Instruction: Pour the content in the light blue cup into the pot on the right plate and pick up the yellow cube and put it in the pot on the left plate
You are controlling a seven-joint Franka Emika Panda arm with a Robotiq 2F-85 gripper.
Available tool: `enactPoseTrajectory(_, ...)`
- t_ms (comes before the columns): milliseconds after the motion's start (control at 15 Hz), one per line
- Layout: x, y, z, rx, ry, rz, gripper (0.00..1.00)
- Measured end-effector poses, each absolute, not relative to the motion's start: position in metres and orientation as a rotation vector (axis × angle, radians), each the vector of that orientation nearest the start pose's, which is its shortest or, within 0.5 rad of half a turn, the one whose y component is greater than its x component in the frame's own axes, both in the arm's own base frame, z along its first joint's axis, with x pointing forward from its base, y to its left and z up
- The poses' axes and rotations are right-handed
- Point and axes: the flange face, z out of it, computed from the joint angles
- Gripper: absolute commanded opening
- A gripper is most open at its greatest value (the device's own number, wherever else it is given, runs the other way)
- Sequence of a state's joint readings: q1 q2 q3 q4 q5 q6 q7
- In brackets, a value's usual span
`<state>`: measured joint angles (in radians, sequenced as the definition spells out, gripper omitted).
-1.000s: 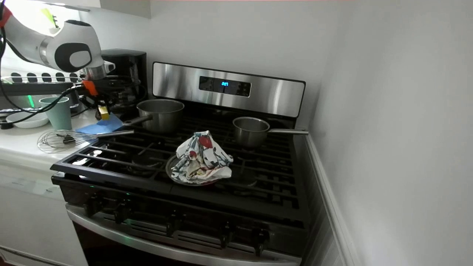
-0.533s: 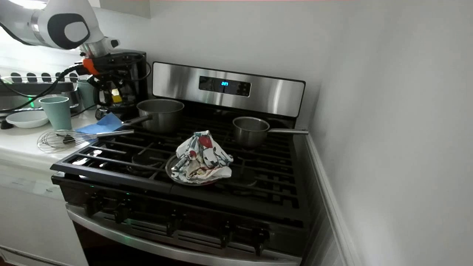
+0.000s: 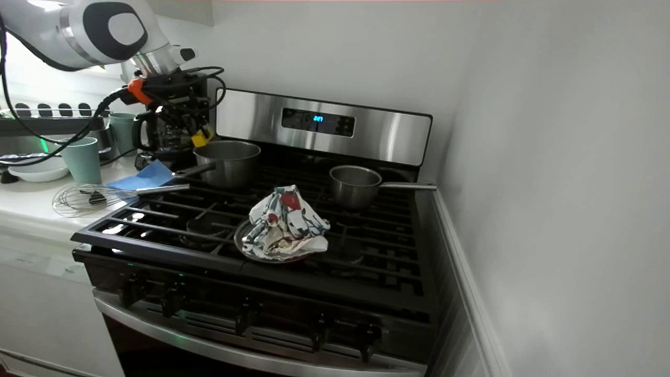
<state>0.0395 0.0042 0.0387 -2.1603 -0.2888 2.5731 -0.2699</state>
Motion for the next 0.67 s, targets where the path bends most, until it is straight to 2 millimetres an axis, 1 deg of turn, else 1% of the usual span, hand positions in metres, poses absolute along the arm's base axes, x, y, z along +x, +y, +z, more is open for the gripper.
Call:
enactPoseTrajectory(67,0.5702,0.0435,0.4347,-3.215,-0.865,-0.642,0.31)
enactPoseTrajectory(133,0.5709,0.0418,0.4315,-3.229,-0.832,-0.638,0.31)
enactPoseTrajectory(333,0.5717,0.0435,0.4285,-3.236,-0.804,-0.635,0.31)
enactPoseTrajectory(400,0.5719,0.0436,0.4289,-3.236,-0.802,-0.637,0.08)
enactPoseTrajectory(667,0.5734,0.0424,0.4278,-3.235,-0.783,-0.626,0.08)
